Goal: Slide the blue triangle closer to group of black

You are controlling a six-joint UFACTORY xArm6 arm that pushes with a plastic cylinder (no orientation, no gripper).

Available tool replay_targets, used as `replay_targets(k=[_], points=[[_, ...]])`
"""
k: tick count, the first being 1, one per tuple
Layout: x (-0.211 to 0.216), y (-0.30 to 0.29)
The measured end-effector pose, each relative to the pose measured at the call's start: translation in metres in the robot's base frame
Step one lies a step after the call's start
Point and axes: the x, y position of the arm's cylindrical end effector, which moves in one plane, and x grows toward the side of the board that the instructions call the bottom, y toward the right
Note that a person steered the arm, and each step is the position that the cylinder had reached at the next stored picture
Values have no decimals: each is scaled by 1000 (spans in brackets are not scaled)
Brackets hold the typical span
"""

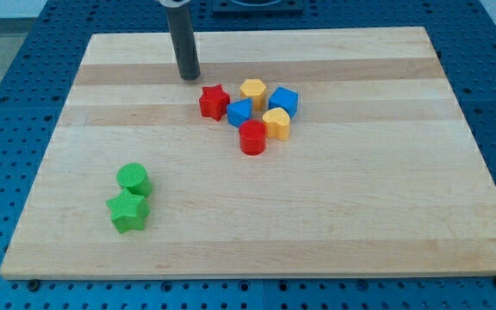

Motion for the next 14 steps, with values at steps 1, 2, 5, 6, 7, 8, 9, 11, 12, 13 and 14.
replay_targets(k=[1, 2, 5, 6, 7, 8, 9, 11, 12, 13, 14], points=[[-16, -19], [-1, -32], [116, -28], [121, -11], [120, 2], [120, 17], [112, 25], [95, 27], [95, 28], [96, 19], [116, -14]])
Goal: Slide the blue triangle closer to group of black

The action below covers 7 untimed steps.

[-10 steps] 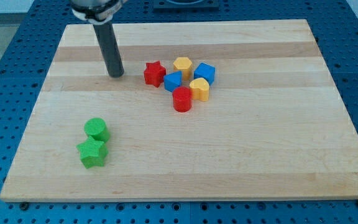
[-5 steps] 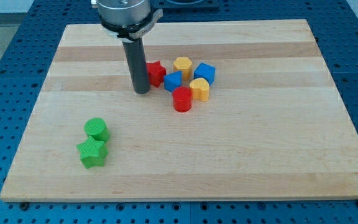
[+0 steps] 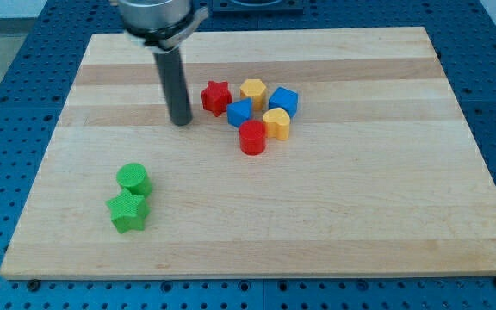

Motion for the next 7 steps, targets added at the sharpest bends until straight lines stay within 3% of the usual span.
replay_targets(k=[3, 5, 7], points=[[89, -102], [177, -100], [177, -64]])
